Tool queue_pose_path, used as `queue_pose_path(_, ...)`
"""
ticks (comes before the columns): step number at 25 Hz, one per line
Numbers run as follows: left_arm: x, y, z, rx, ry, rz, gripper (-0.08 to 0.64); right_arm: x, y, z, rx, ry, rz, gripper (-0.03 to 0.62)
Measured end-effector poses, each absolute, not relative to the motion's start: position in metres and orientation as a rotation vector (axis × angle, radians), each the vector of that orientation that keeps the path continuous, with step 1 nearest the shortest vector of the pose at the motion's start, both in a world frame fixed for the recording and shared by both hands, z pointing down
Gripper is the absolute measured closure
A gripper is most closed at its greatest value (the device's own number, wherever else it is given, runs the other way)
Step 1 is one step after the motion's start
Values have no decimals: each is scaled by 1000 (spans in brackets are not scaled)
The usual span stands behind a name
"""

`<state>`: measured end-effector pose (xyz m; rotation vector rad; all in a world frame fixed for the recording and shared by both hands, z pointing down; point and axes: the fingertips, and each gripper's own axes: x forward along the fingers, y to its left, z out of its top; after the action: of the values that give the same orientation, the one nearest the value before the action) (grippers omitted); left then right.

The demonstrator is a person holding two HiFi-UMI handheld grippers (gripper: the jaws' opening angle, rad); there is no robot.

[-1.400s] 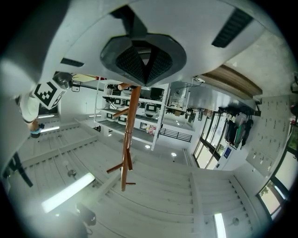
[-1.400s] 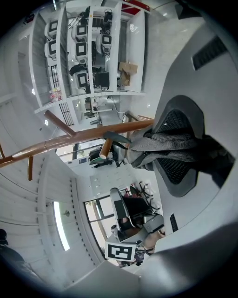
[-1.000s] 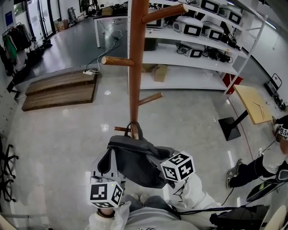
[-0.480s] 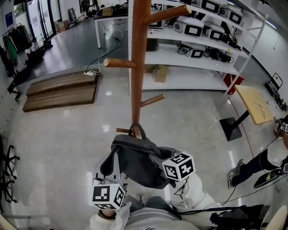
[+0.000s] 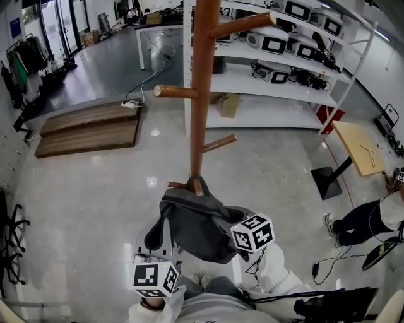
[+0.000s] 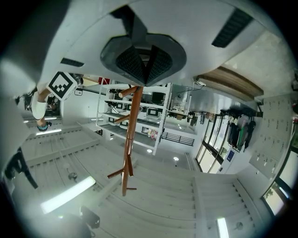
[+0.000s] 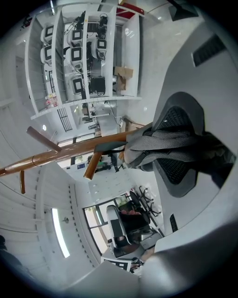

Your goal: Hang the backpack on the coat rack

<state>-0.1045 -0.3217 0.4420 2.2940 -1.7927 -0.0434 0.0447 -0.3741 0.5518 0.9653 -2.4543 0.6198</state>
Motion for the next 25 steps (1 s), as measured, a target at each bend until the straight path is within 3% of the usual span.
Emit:
queue_pose_path(11, -101, -318, 442, 2313, -1770, -56, 558, 51, -381, 561, 1026, -2401, 465, 440)
queue_pose_path(18, -104, -315, 442, 2309, -1772, -55, 558, 56, -381, 569, 1004, -2304, 289, 376)
queue_pose_path(25, -104, -313, 442, 2310, -1766, -59, 558, 57, -381, 556, 1027, -2317, 237, 365)
